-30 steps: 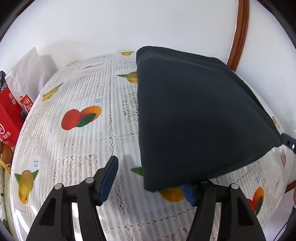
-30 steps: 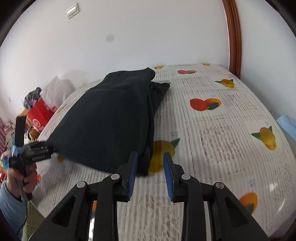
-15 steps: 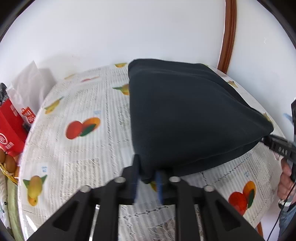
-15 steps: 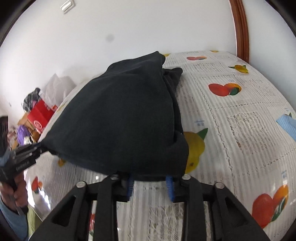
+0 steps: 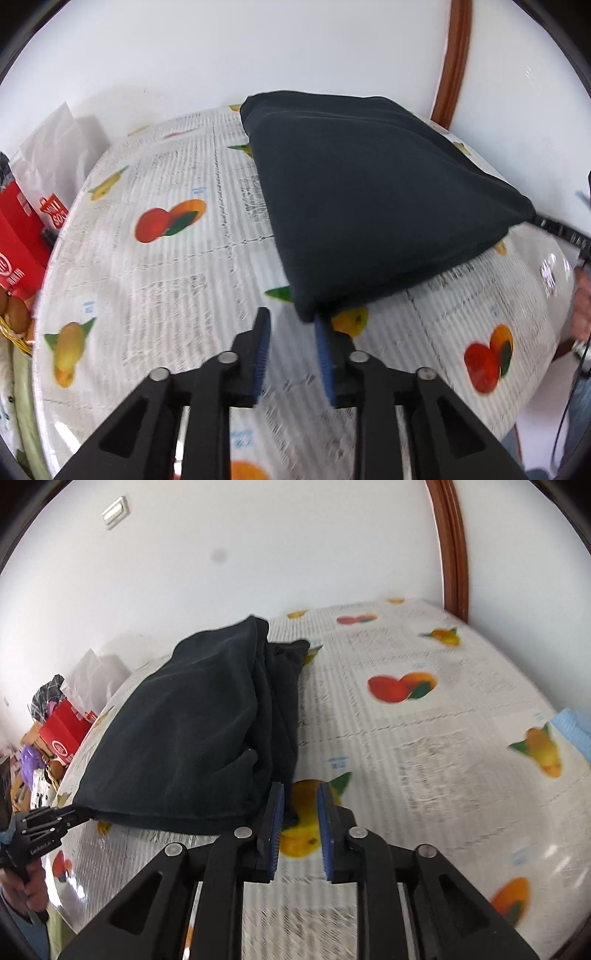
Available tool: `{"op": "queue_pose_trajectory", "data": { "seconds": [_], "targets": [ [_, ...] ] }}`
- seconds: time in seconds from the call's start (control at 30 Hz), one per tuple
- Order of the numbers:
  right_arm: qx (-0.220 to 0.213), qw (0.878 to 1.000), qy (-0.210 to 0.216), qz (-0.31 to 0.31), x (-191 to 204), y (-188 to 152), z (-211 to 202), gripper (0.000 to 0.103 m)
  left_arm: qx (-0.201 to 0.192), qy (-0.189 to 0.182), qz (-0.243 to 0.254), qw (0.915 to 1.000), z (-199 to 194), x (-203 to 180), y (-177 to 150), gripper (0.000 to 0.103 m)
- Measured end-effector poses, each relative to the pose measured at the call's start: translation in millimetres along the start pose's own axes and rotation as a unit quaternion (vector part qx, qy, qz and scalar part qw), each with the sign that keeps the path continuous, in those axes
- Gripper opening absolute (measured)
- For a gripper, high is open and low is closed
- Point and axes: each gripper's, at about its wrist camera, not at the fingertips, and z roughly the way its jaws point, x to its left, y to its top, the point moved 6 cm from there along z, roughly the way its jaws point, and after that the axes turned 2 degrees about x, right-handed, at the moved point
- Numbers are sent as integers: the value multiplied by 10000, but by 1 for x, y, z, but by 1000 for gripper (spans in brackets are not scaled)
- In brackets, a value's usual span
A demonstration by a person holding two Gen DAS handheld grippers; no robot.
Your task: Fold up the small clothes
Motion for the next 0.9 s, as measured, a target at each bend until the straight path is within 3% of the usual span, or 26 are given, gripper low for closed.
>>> {"op": "queue_pose_trajectory", "data": {
  "seconds": [0.13, 0.2, 0.27, 0.3, 0.47, 0.6, 0.77, 0.9],
  "targets": [
    [-258, 9995, 154, -43, -3, 13, -31, 23, -361, -213, 68, 9991, -29, -5, 8, 32],
    [-293, 9990, 344, -24, 5, 22, -31, 23, -532, -211, 68, 9983, -36, -8, 20, 37],
    [-289, 9984, 481, -73, 19, 29, -19, 23, -623, -252, 19, 9977, -36, -10, 34, 49],
    [-275, 9985, 466, -87, 23, 31, -13, 23, -639, -243, 0, 9977, -33, -10, 41, 49],
    [-21, 9999, -100, -25, 14, 12, 28, 15, -243, -106, -91, 9996, 9, -4, 47, 49],
    [40, 9996, -110, -262, 13, 2, 25, 15, 34, -205, 89, 9997, 38, -9, 36, 50],
    [69, 9986, -96, -511, 24, 40, 15, 18, -95, -301, 158, 9994, 24, -4, 60, 50],
    [121, 9988, 112, -451, 39, 85, 38, 28, -224, -114, 60, 9997, 23, 16, 84, 57]
  ]
}}
